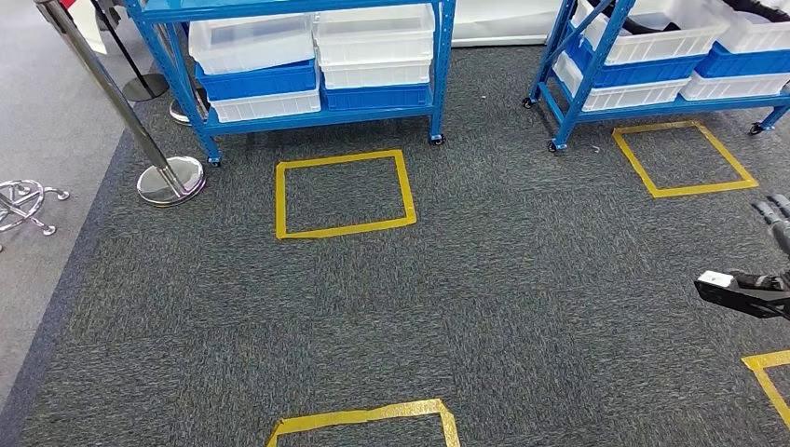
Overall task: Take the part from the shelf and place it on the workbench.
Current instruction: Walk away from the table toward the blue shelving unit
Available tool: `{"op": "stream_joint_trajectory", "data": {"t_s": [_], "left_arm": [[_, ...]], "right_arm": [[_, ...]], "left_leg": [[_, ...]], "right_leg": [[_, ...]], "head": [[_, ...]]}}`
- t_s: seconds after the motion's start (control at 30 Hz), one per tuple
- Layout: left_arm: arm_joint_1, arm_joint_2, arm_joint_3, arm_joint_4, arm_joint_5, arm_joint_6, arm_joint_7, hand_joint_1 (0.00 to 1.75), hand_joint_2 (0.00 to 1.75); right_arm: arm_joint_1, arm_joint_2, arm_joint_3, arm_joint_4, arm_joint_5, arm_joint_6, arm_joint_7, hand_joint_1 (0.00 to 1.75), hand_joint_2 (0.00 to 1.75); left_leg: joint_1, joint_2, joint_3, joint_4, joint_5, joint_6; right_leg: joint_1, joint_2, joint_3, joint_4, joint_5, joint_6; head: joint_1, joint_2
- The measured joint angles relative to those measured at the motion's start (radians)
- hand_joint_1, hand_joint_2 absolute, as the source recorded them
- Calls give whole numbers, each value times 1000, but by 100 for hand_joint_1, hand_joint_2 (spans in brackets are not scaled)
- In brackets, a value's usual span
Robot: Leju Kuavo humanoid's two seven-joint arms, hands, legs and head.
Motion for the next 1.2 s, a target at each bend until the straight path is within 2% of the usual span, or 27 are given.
{"op": "stream_joint_trajectory", "data": {"t_s": [0.2, 0.33, 0.4, 0.47, 0.53, 0.73, 0.93, 1.1, 1.2], "left_arm": [[-6, -2, 0, 0, 13, 12, 67, 0, 175], [-9, -5, 0, 0, 13, 12, 76, 0, 175], [-9, -5, 0, 0, 14, 12, 74, 0, 175], [-8, -5, 0, 0, 16, 11, 57, 0, 87], [-5, -5, -1, 0, 25, 5, 33, 0, 0], [-1, -5, -2, 0, 34, 0, 16, 0, 0], [1, -8, -6, -5, 34, -1, 19, 0, 0], [7, -16, -10, -24, 27, -12, 36, 0, 0], [11, -22, -16, -36, 26, -14, 44, 0, 0]], "right_arm": [[-84, 41, 31, 41, 35, -8, 32, 0, 175], [-126, 69, 57, 73, 43, -11, 35, 0, 175], [-135, 75, 63, 83, 43, -13, 33, 0, 87], [-132, 75, 66, 87, 26, -16, 19, 0, 0], [-113, 62, 66, 82, -5, -17, -3, 0, 0], [-72, 19, 66, 58, -37, -19, -21, 0, 0], [-25, 16, 66, 31, -48, -26, -10, 0, 0], [72, 54, 64, -11, -24, -55, 10, 0, 0], [131, 127, 45, -39, -9, -92, 4, 0, 0]], "left_leg": [[-1, 2, -1, 1, -1, -1], [-1, -1, -1, 3, 0, -1], [-2, -1, -1, 3, 0, -1], [-2, -1, -1, 3, 0, -1], [-2, -2, -1, 4, -1, -1], [-2, -2, -2, 4, -2, 0], [-2, -2, -2, 4, -2, 0], [-2, -3, -2, 4, -2, 0], [0, -2, -2, 4, -2, 0]], "right_leg": [[-1, 3, 1, -1, 2, 3], [-2, 0, 1, -1, 2, 3], [-2, -1, 1, -2, 2, 3], [-2, -1, 1, -2, 2, 3], [-3, -2, 1, -2, 2, 4], [-3, -1, 0, -2, 1, 4], [-3, -2, 1, -2, 1, 4], [-2, -2, 1, -2, 1, 4], [0, -2, 2, -3, 1, 5]], "head": [[0, 0], [0, 0], [0, 0], [0, 0], [0, 0], [0, 0], [0, 0], [0, 0], [0, 0]]}}
